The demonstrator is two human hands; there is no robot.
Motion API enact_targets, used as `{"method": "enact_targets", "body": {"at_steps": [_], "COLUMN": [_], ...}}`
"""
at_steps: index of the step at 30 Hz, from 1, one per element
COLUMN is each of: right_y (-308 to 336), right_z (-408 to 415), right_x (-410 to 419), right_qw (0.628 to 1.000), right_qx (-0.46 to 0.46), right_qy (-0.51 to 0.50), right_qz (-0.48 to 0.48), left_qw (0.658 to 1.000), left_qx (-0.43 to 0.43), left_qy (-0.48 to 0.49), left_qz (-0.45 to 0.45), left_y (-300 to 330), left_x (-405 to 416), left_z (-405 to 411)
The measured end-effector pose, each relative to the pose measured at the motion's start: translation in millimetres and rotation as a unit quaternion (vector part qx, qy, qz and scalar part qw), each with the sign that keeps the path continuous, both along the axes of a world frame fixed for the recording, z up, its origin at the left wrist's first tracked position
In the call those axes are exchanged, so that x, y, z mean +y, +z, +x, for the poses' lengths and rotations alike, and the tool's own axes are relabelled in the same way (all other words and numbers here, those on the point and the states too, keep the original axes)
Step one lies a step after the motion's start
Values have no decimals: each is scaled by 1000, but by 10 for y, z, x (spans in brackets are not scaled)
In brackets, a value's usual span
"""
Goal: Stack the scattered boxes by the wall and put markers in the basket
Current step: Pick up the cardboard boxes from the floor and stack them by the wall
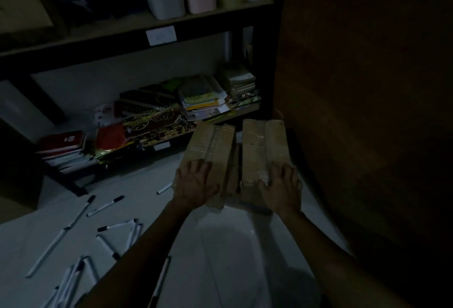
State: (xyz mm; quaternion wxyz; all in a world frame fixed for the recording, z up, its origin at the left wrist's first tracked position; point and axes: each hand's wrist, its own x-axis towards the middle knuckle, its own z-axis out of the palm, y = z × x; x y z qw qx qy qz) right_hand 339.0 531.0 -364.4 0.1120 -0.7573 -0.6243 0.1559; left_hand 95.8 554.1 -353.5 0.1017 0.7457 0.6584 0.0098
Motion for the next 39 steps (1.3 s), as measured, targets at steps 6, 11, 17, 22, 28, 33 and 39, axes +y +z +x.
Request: {"method": "enact_targets", "body": {"at_steps": [6, 11, 17, 22, 28, 33, 39], "right_y": [-329, -366, -395, -406, -395, -404, -419], "right_z": [65, 136, 159, 186, 239, 315, 334], "right_x": [71, 145, 169, 171, 267, 330, 320], "right_qw": [994, 988, 987, 983, 967, 944, 936], "right_qx": [86, 132, 142, 168, 234, 303, 326], "right_qy": [-55, -74, -71, -67, -101, -129, -128], "right_qz": [33, 11, 31, 37, 23, -17, -21], "left_qw": [997, 996, 996, 995, 996, 993, 994], "left_qx": [12, 7, 30, 34, 16, 3, 0], "left_qy": [76, 85, 88, 91, 93, 108, 107], "left_qz": [5, 14, 13, 17, -7, -37, -21], "left_y": [-353, -403, -377, -414, -403, -394, -412], "left_x": [21, 7, 8, -20, 39, 32, 39], "left_z": [94, 125, 130, 103, 126, 137, 138]}}
